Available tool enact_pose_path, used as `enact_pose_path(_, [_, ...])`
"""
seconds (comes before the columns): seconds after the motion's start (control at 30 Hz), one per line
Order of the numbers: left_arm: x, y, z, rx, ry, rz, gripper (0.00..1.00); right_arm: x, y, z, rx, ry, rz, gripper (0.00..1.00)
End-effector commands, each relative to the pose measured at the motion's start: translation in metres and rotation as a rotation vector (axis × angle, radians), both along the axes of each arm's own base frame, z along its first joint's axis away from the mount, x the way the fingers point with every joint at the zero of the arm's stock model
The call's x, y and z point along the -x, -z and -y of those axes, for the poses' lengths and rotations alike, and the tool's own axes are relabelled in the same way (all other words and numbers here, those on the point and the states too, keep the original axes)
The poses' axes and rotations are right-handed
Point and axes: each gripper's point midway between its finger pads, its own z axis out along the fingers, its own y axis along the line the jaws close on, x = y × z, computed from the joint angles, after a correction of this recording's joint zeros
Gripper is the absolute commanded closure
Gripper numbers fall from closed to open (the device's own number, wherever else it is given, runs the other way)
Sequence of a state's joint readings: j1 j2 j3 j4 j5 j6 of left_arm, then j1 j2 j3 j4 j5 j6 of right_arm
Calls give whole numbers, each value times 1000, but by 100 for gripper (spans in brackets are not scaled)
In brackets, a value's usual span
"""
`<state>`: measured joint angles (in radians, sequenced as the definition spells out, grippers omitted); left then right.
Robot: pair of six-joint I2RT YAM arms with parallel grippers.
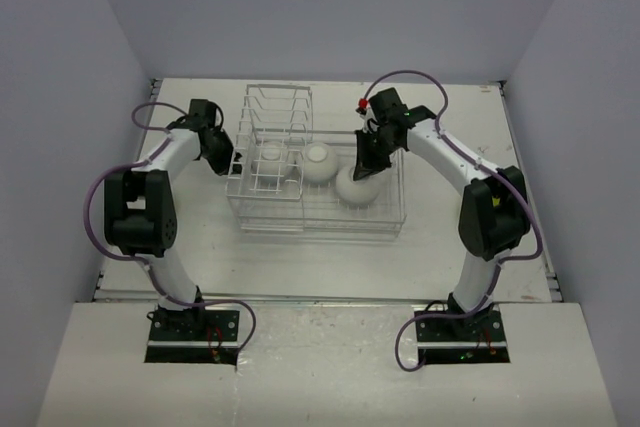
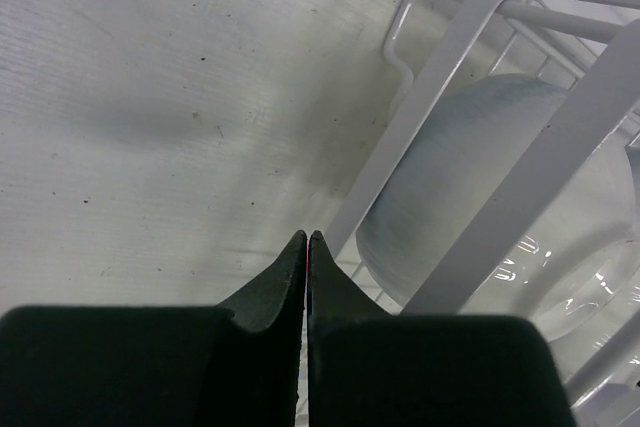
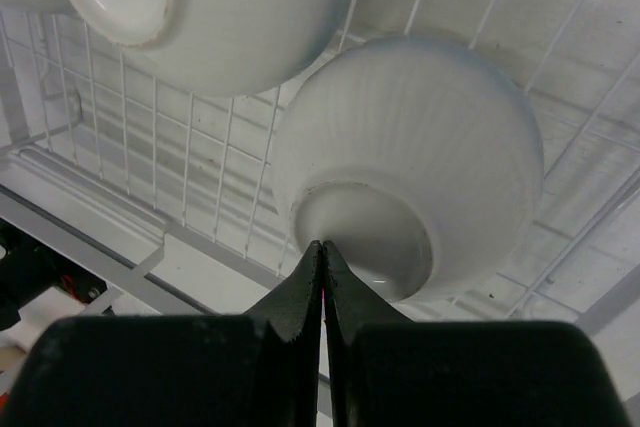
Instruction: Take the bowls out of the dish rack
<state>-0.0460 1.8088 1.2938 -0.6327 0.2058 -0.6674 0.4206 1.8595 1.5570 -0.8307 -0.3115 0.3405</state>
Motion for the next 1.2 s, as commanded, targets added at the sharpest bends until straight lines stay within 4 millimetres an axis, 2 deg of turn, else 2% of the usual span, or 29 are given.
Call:
enact_pose_path(0.0, [-3,0,9,13,45,25,100,33,26,-5,69,-58,-85,100])
enact_pose_path(0.13, [-2,0,15,16,54,21,100,47,28,-24,61,-98,-92,100])
enact_pose_path(0.47, [5,-3,17,16,60,24,100,57,20,-64,-6,-141,-109,100])
enact_pose_path(0.63, [6,-2,20,22,68,23,100,60,9,-98,-67,-184,-126,100])
enact_pose_path(0.8, [6,-5,23,27,79,29,100,55,10,-125,-135,-180,-169,100])
enact_pose_path(0.87, [6,-6,24,26,83,30,100,51,4,-135,-174,-187,-165,100])
enact_pose_path(1.17, [14,-1,23,20,97,15,100,38,-21,-156,-266,-200,-129,100])
